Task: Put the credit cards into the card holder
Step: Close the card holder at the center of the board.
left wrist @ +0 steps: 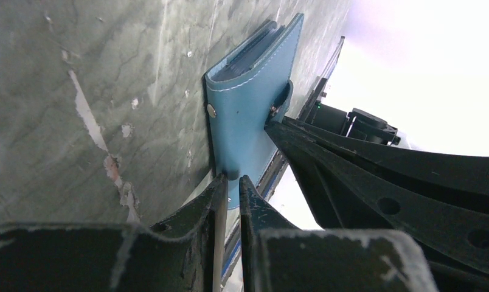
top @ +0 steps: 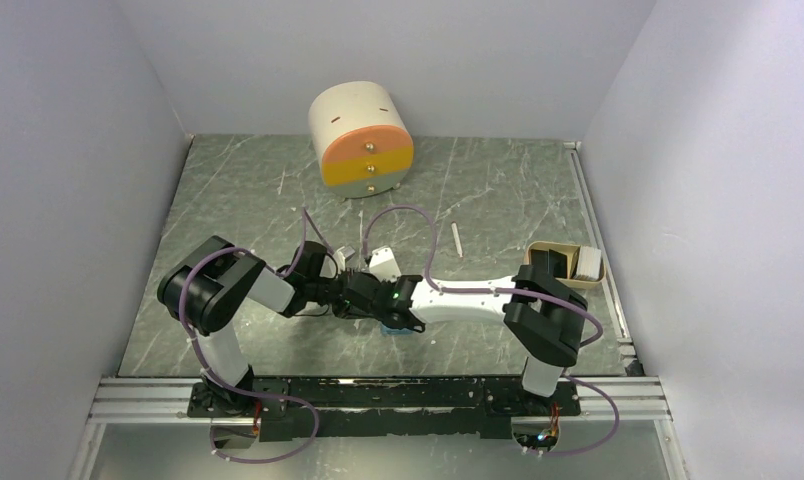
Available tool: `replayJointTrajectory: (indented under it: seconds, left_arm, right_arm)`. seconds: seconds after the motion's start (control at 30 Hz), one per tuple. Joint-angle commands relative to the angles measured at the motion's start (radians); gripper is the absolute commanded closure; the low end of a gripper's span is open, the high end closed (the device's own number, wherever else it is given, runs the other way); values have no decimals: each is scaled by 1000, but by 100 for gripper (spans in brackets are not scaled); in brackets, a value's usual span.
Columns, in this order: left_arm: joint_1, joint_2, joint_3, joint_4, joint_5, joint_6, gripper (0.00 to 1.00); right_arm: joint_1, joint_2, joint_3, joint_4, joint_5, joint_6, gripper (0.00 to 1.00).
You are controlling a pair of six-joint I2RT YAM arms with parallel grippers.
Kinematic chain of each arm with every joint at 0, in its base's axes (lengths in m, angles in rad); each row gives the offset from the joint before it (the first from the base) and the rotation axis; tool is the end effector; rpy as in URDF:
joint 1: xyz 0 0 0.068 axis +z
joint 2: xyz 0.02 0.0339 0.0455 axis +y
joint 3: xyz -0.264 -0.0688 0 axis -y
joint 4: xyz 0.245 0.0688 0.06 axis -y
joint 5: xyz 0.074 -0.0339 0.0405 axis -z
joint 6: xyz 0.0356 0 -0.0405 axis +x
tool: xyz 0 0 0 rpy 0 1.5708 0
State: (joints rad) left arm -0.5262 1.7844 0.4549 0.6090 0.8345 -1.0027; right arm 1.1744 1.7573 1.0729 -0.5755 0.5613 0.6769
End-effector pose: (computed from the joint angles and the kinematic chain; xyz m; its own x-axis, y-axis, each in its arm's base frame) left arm 0.2171 -0.1566 0.0833 -0.9971 -0.0755 0.0078 -0.0404 0.4413 -0.8965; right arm 0.1443 0.2958 0.1654 -0.7363 -0.3858 -0.5559 -0.3295 0.9220 -0.2034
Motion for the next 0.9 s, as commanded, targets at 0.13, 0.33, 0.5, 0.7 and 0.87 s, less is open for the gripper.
replayJointTrajectory:
  seconds: [0.13, 0.33, 0.5, 0.7, 0.87]
  left_arm:
    - [-1, 22, -9, 52, 29, 3, 82]
    - [1, 29, -8, 57, 31, 1, 82]
    - [1, -10, -6, 36, 19, -14, 83]
    - [55, -132, 111, -219, -57, 62, 83]
    - [70, -145, 209, -303, -120, 86, 84]
  right_arm:
    - [-44, 51, -66, 110, -135, -11, 100]
    - [-68, 12, -62, 107, -132, -42, 100]
    - [-78, 4, -69, 129, -161, -65, 100]
    - [-80, -3, -74, 135, -166, -65, 100]
    - [-82, -12, -73, 136, -164, -65, 100]
